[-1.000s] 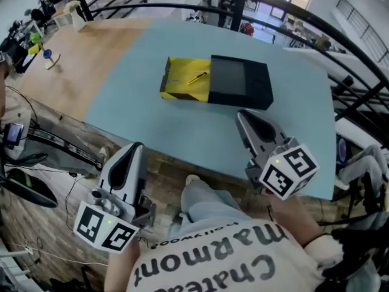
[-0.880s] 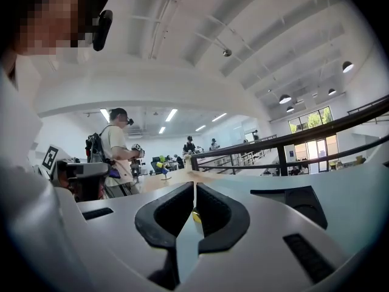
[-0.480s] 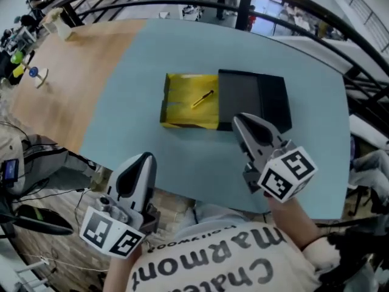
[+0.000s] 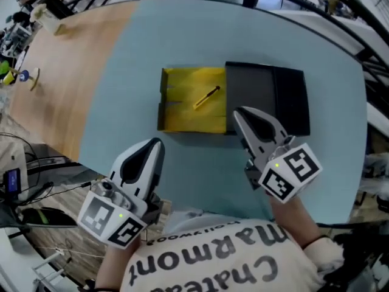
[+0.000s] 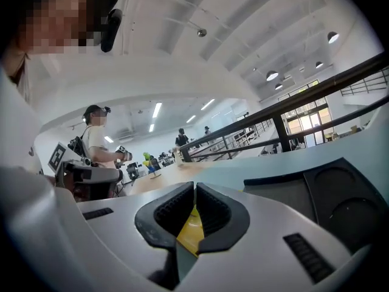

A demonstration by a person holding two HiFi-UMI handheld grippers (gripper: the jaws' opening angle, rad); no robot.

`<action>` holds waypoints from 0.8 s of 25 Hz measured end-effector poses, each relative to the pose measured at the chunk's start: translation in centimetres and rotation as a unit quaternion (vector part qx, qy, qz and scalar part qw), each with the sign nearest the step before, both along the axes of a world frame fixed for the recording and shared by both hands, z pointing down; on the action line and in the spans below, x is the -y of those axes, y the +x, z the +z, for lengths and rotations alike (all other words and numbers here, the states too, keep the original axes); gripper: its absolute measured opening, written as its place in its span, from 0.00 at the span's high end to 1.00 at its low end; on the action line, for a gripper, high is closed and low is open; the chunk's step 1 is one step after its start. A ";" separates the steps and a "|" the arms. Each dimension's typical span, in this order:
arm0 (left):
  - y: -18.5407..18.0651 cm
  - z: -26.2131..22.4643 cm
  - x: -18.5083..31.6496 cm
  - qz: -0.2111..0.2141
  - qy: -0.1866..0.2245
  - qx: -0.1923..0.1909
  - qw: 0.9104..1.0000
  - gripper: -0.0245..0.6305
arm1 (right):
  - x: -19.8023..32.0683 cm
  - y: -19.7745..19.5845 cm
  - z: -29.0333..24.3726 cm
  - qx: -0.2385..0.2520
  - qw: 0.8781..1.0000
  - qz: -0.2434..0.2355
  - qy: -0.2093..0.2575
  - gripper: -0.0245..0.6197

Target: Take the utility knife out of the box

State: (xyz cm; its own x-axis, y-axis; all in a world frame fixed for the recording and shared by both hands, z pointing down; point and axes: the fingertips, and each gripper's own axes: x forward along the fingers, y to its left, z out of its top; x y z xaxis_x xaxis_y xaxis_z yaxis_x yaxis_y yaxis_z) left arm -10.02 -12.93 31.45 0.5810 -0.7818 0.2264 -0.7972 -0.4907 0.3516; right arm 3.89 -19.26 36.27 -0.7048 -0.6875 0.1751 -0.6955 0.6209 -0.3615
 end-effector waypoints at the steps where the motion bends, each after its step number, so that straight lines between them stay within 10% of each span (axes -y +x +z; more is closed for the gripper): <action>1: 0.3 -0.1 0.3 0.004 -0.001 0.003 1.000 0.96 | 0.1 0.0 0.2 -0.003 1.000 -0.001 -0.003 0.90; 20: 1.9 2.3 5.0 0.090 -0.015 -0.011 0.996 0.96 | 1.1 -2.4 2.1 -0.068 0.997 0.017 -0.035 0.90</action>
State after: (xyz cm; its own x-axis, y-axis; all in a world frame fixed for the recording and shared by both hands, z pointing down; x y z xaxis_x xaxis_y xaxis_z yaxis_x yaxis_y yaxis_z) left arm -8.12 -17.89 33.78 0.7166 -0.6574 0.2331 -0.6889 -0.6146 0.3843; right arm 1.48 -20.33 38.40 -0.6469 -0.6941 0.3158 -0.7620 0.5724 -0.3029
